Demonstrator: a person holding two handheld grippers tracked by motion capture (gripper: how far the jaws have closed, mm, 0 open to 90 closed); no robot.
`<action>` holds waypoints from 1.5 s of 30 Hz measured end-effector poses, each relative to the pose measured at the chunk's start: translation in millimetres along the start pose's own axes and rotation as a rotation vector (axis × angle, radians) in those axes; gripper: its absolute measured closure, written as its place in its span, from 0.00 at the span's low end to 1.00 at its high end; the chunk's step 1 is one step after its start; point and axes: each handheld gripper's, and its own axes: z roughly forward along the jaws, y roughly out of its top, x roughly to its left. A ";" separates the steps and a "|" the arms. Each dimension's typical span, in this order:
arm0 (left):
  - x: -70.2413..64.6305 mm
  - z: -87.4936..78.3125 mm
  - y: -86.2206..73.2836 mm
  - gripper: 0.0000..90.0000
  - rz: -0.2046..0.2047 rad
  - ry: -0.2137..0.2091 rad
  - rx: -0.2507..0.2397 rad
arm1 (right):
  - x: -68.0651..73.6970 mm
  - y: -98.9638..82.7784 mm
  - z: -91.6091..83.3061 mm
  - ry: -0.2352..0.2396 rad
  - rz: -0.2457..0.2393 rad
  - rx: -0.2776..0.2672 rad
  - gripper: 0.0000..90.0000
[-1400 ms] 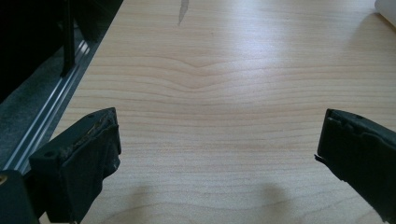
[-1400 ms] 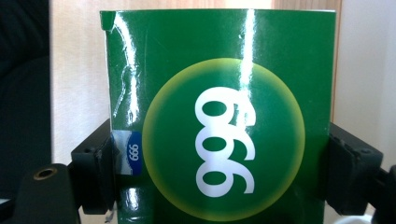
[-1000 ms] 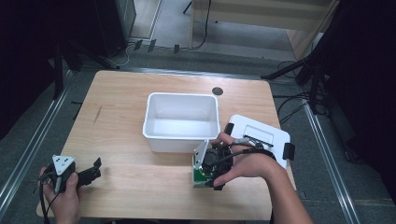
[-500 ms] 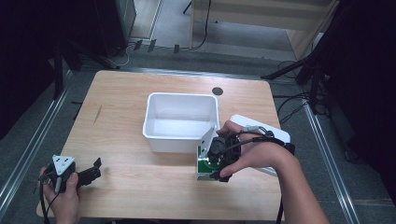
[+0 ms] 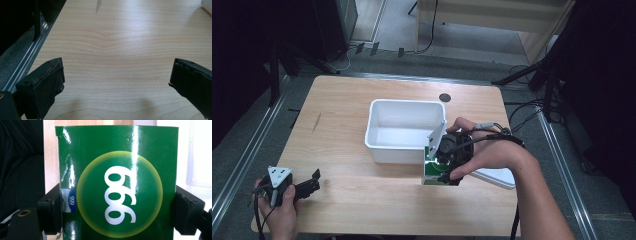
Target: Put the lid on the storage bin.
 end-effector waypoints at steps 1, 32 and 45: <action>-0.1 0.0 0.0 0.00 0.000 0.000 0.000 | -0.6 0.2 -1.4 0.000 0.001 0.001 0.17; 0.4 0.0 0.2 0.00 -0.004 -0.002 0.005 | -42.0 7.7 -32.6 -0.056 0.032 -0.041 0.18; 1.2 0.0 0.1 0.00 -0.008 -0.005 0.003 | -66.6 13.6 -28.4 -0.118 0.011 -0.057 0.17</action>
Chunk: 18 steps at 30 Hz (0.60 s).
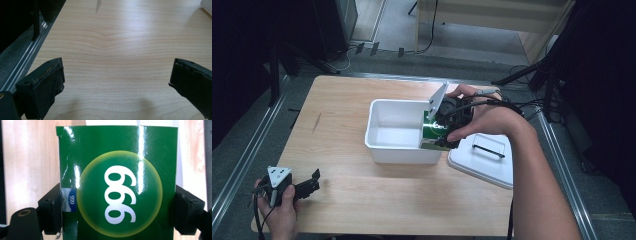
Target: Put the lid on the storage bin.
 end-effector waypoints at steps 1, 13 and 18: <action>0.1 0.0 0.0 0.00 0.000 0.000 0.001 | -1.9 0.5 0.2 -0.004 -0.001 0.003 0.18; 0.3 0.0 0.0 0.00 0.000 0.000 0.001 | -22.6 4.0 8.4 -0.024 0.020 0.004 0.17; 0.0 0.1 0.0 0.00 -0.003 0.000 -0.001 | -27.8 6.4 16.2 -0.033 0.015 0.005 0.17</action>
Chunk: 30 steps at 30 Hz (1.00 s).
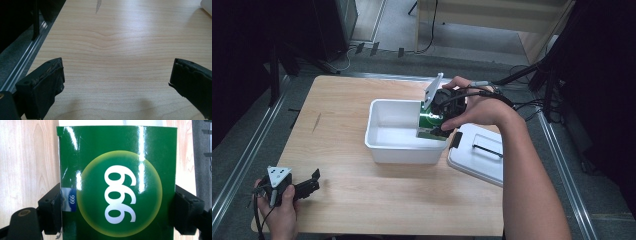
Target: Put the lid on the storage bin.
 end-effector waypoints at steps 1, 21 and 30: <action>0.1 0.0 0.0 0.00 0.000 0.000 0.000 | -0.5 0.8 2.1 0.002 0.000 0.002 0.17; 0.2 -0.1 -0.1 0.00 -0.001 0.000 -0.002 | -6.4 6.9 39.9 0.006 -0.044 0.040 0.17; 0.3 0.0 -0.1 0.00 -0.003 0.000 -0.003 | -8.5 1.3 62.7 0.006 -0.053 0.045 0.17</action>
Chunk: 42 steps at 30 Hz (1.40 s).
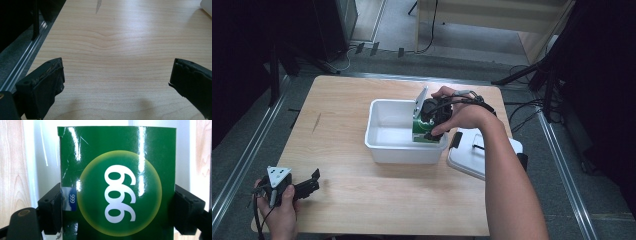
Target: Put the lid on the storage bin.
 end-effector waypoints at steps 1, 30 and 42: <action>-0.1 -0.1 0.0 0.00 0.001 0.000 -0.001 | -0.2 -0.9 2.8 0.003 0.001 -0.002 0.17; -0.5 -0.4 -0.2 0.00 0.004 0.002 0.000 | -5.3 -11.2 56.9 0.066 0.038 0.043 0.17; -0.5 -0.3 -0.1 0.00 0.004 0.002 0.001 | -8.8 -7.4 62.0 0.089 0.116 0.100 0.17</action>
